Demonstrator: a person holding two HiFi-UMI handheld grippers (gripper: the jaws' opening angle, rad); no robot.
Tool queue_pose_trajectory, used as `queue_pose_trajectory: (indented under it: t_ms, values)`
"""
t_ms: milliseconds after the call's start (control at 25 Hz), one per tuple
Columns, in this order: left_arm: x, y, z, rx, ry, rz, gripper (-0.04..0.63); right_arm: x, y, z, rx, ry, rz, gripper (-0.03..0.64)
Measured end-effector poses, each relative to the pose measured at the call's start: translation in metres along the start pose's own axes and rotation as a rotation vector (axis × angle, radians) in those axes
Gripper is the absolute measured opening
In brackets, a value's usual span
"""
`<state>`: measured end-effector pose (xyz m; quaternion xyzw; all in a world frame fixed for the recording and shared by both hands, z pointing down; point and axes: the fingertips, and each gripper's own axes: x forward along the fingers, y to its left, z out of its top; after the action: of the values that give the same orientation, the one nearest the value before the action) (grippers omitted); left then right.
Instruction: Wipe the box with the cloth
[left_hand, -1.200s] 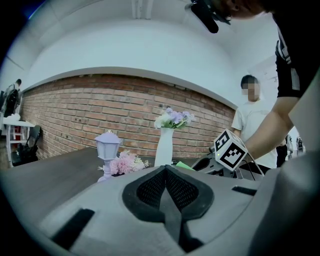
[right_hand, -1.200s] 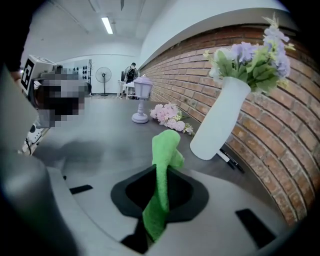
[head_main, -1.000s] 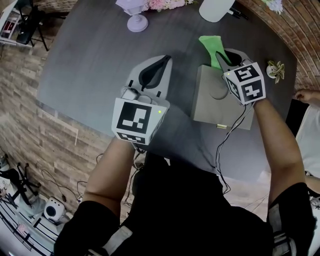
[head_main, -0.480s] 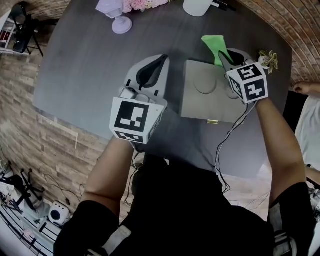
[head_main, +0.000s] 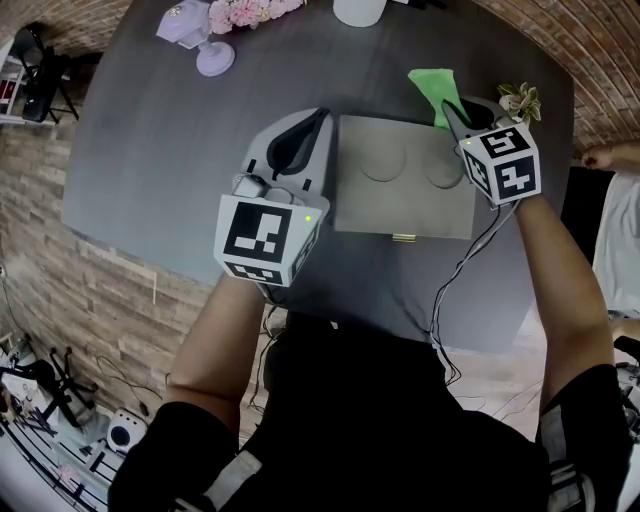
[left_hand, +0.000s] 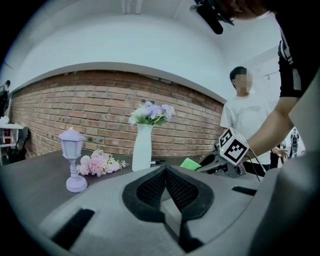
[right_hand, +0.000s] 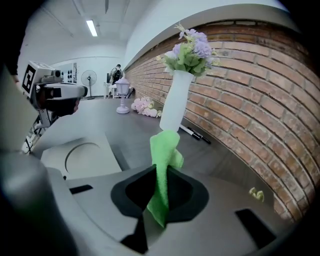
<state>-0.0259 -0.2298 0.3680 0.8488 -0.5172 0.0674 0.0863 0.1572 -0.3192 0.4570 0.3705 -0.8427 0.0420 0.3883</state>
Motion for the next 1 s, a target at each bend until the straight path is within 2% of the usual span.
queue_pose_trajectory:
  t_ms: [480, 1000]
  values:
    - [0.017, -0.035, 0.002, 0.026, 0.016, -0.019, 0.009, -0.023, -0.026, -0.034, 0.082, -0.010, -0.017, 0.038]
    - [0.023, -0.064, 0.009, 0.056, 0.027, -0.043, 0.009, -0.045, -0.025, -0.066, 0.268, -0.027, 0.001, 0.038]
